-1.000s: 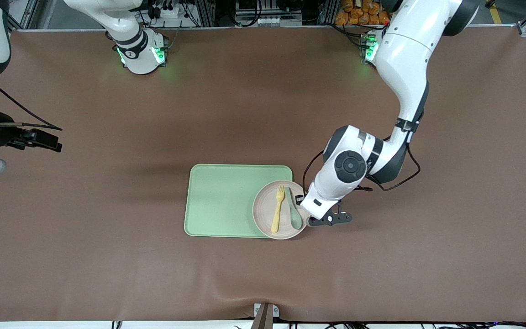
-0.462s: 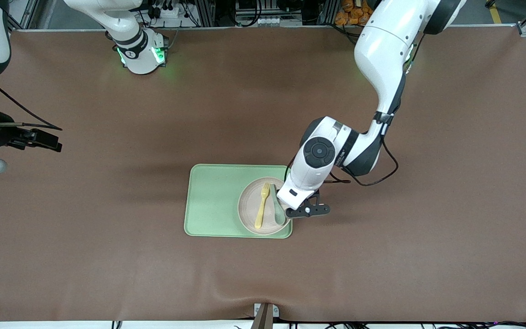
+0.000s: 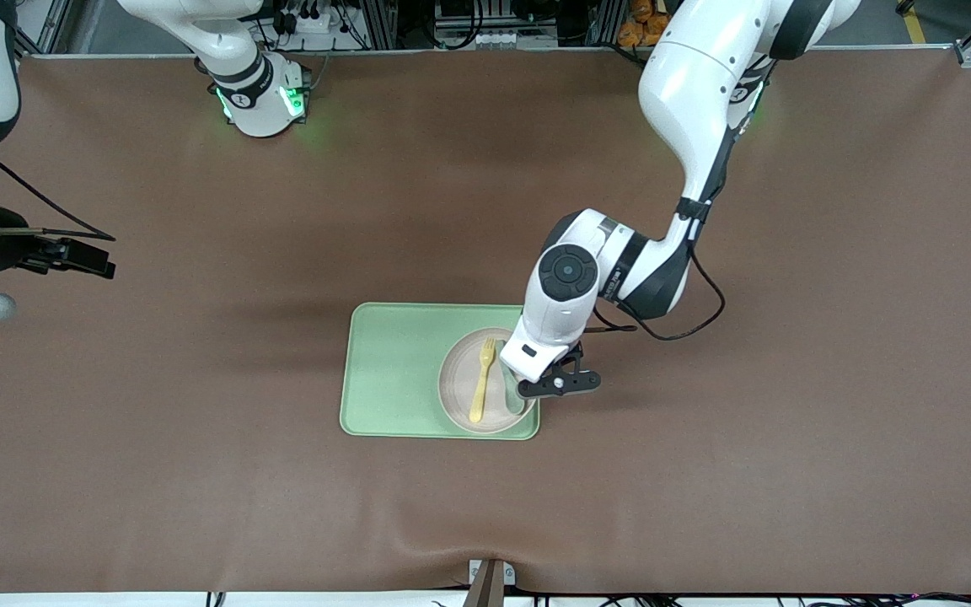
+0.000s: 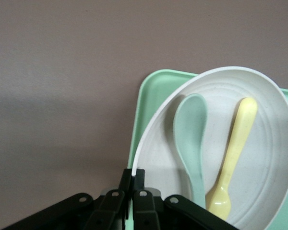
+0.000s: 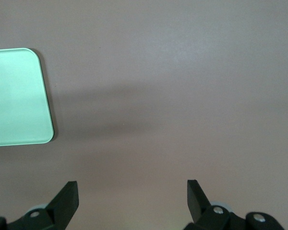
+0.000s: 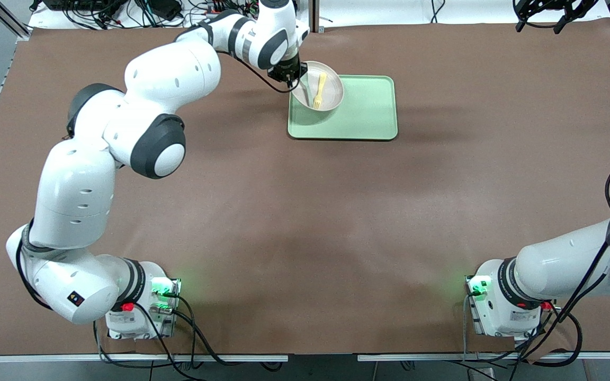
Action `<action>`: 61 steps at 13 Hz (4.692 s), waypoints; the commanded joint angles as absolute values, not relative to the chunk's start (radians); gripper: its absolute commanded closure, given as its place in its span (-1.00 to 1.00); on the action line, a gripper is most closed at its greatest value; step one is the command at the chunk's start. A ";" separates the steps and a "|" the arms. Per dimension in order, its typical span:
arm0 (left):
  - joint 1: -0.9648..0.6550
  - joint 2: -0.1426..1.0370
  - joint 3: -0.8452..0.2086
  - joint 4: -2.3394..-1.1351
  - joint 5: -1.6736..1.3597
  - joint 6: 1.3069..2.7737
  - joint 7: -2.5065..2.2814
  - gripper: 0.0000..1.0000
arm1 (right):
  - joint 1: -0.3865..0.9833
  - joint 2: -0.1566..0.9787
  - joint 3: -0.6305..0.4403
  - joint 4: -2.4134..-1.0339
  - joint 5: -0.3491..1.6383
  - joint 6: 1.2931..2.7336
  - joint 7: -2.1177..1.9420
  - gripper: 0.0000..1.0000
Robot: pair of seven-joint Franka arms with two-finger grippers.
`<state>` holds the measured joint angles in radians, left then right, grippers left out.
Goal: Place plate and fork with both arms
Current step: 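Lower the white plate onto the middle of the green tray, then open the left gripper off the plate while the right gripper approaches, then withdraw the left gripper while the right gripper lowers to the fork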
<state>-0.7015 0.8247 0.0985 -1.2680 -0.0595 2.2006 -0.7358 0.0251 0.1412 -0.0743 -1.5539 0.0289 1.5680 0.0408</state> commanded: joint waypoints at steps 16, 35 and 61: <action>-0.727 0.939 0.035 -1.242 -0.301 2.422 -0.876 1.00 | 0.021 0.121 -0.072 -1.577 0.041 1.575 0.048 -1.00; -0.623 0.798 0.107 -1.255 -0.285 2.255 -0.721 -1.00 | 0.309 0.357 -0.071 -1.563 0.114 1.909 0.048 -1.00; -0.069 0.192 -0.038 -1.499 0.075 1.671 -0.107 -1.00 | 0.611 0.922 -0.075 -1.272 -0.009 2.260 0.471 -1.00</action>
<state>-0.0864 0.2593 -0.0183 -1.4284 0.0437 1.6756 -0.0821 0.5961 0.9024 -0.0656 -1.3041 0.0015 2.2704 0.4335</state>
